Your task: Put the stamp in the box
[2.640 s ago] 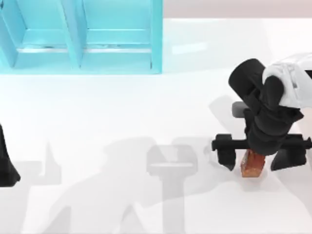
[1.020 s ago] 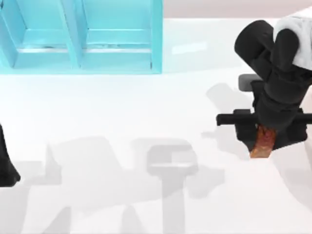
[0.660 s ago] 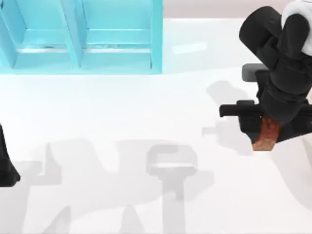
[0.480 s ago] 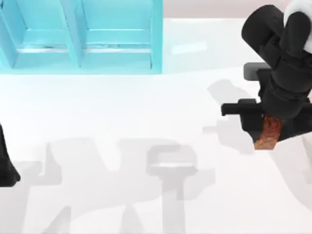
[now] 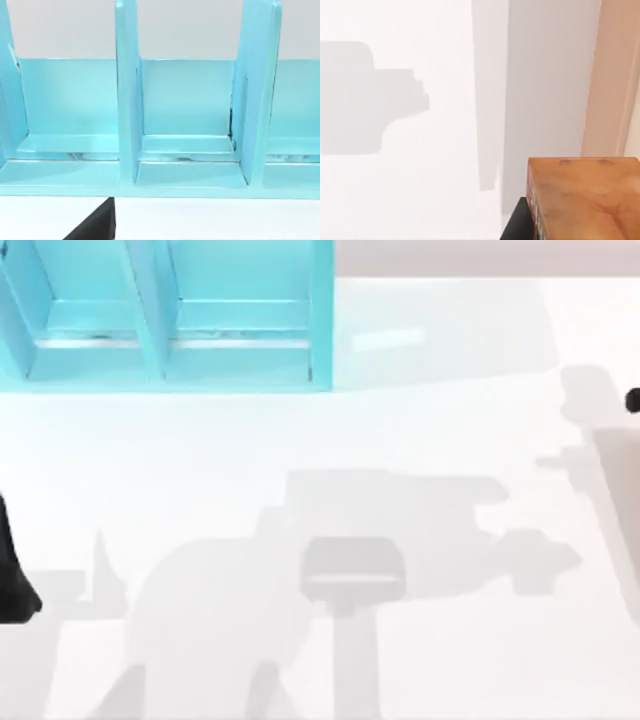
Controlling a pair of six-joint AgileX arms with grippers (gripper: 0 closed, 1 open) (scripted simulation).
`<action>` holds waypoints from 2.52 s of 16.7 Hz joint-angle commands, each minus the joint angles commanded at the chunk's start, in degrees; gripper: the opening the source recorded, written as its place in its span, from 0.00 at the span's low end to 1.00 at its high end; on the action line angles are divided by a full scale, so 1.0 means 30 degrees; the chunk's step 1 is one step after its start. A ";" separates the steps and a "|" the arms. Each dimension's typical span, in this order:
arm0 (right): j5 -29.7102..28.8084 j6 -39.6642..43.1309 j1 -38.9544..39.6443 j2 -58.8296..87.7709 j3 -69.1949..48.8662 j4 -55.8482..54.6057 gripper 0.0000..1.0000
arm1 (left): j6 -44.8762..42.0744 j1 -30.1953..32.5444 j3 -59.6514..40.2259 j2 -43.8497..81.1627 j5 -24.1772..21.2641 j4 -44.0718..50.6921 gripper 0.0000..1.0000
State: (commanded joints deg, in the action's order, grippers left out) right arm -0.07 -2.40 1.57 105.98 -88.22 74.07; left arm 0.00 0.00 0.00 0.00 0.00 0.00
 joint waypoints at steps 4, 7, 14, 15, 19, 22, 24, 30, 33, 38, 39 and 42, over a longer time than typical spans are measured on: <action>-0.0055 0.5817 -0.5818 0.0296 -0.1291 0.1070 0.00 | 0.0000 0.0000 0.0000 0.0000 0.0000 0.0000 1.00; -0.0003 0.8377 -0.8374 0.0115 -0.1886 0.1378 0.00 | 0.0000 0.0000 0.0000 0.0000 0.0000 0.0000 1.00; 0.0012 0.9078 -0.9041 0.0065 -0.1930 0.1331 0.00 | 0.0000 0.0000 0.0000 0.0000 0.0000 0.0000 1.00; 0.0009 0.9087 -0.9030 0.0098 -0.1674 0.1070 0.00 | 0.0000 0.0000 0.0000 0.0000 0.0000 0.0000 1.00; 0.0034 0.9044 -0.9038 0.0228 0.0755 -0.1698 0.00 | 0.0000 0.0000 0.0000 0.0000 0.0000 0.0000 1.00; 0.0036 0.9040 -0.9042 0.0381 0.2257 -0.3272 0.00 | 0.0000 0.0000 0.0000 0.0000 0.0000 0.0000 1.00; 0.0035 0.9037 -0.9041 0.0387 0.2369 -0.3388 0.00 | 0.0000 0.0000 0.0000 0.0000 0.0000 0.0000 1.00; 0.0035 0.9037 -0.9041 0.0387 0.2369 -0.3388 0.30 | 0.0000 0.0000 0.0000 0.0000 0.0000 0.0000 1.00; 0.0035 0.9037 -0.9041 0.0387 0.2369 -0.3388 0.53 | 0.0000 0.0000 0.0000 0.0000 0.0000 0.0000 1.00; 0.0035 0.9037 -0.9041 0.0387 0.2369 -0.3388 0.90 | 0.0000 0.0000 0.0000 0.0000 0.0000 0.0000 1.00; 0.0035 0.9037 -0.9041 0.0387 0.2369 -0.3388 0.98 | 0.0000 0.0000 0.0000 0.0000 0.0000 0.0000 1.00; 0.0035 0.9037 -0.9041 0.0387 0.2369 -0.3388 1.00 | 0.0000 0.0000 0.0000 0.0000 0.0000 0.0000 1.00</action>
State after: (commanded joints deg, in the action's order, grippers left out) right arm 0.04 24.71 -25.55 107.14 -81.11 63.90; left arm 0.00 0.00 0.00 0.00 0.00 0.00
